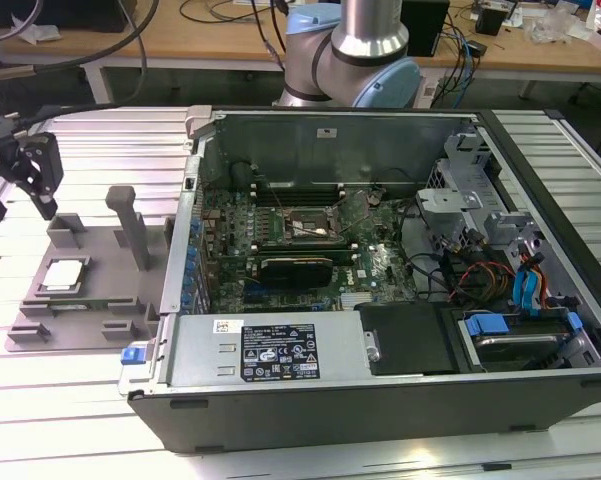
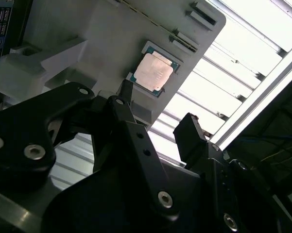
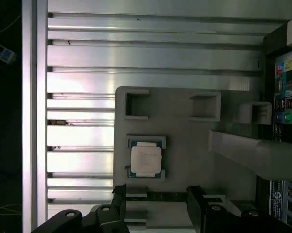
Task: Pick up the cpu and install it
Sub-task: 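Pick up the cpu and move it towards the insertion slot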
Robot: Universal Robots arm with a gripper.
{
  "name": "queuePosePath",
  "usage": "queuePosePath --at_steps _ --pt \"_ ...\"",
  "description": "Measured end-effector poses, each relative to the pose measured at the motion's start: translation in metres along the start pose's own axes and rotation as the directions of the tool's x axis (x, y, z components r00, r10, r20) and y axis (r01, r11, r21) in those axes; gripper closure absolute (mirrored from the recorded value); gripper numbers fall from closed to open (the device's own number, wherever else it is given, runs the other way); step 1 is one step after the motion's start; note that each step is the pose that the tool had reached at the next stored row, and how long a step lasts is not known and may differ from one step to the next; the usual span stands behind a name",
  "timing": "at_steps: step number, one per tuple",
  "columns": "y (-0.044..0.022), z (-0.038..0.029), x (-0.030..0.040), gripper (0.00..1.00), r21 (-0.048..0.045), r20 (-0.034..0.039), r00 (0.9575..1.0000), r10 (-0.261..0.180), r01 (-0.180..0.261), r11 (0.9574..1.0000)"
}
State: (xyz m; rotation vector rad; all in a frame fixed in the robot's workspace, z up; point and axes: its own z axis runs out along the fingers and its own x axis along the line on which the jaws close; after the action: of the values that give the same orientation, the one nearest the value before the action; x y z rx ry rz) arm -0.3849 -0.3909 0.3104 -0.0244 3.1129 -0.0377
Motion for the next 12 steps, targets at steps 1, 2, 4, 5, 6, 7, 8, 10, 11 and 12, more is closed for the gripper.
queuePosePath --at_steps 1,2,4,5,6,7,8,10,11,12 --pt "0.0000 0.0016 0.0000 0.38 0.0000 0.0000 1.0000 0.000 0.000 1.0000" --pt "0.0001 0.0025 0.0000 0.38 0.0000 0.0000 1.0000 0.000 0.000 1.0000" --pt "0.0001 0.0037 0.0001 0.38 0.0000 0.0000 1.0000 0.000 0.000 1.0000" --pt "0.0001 0.0046 0.0001 0.38 0.0000 0.0001 1.0000 0.000 0.000 1.0000" --pt "0.0001 0.0051 0.0001 0.38 0.0000 0.0000 1.0000 0.000 0.000 1.0000" --pt "0.0001 0.0059 0.0001 0.38 0.0001 0.0000 1.0000 0.000 0.000 1.0000" --pt "0.0001 0.0065 0.0002 0.38 0.0001 -0.0001 1.0000 0.000 0.000 1.0000" --pt "0.0002 0.0088 0.0003 0.38 0.0000 0.0000 1.0000 0.000 0.000 1.0000" --pt "0.0003 0.0104 0.0003 0.38 0.0000 0.0000 1.0000 0.000 0.000 1.0000" --pt "0.0003 0.0113 0.0003 0.38 0.0001 0.0000 1.0000 0.000 0.000 1.0000"
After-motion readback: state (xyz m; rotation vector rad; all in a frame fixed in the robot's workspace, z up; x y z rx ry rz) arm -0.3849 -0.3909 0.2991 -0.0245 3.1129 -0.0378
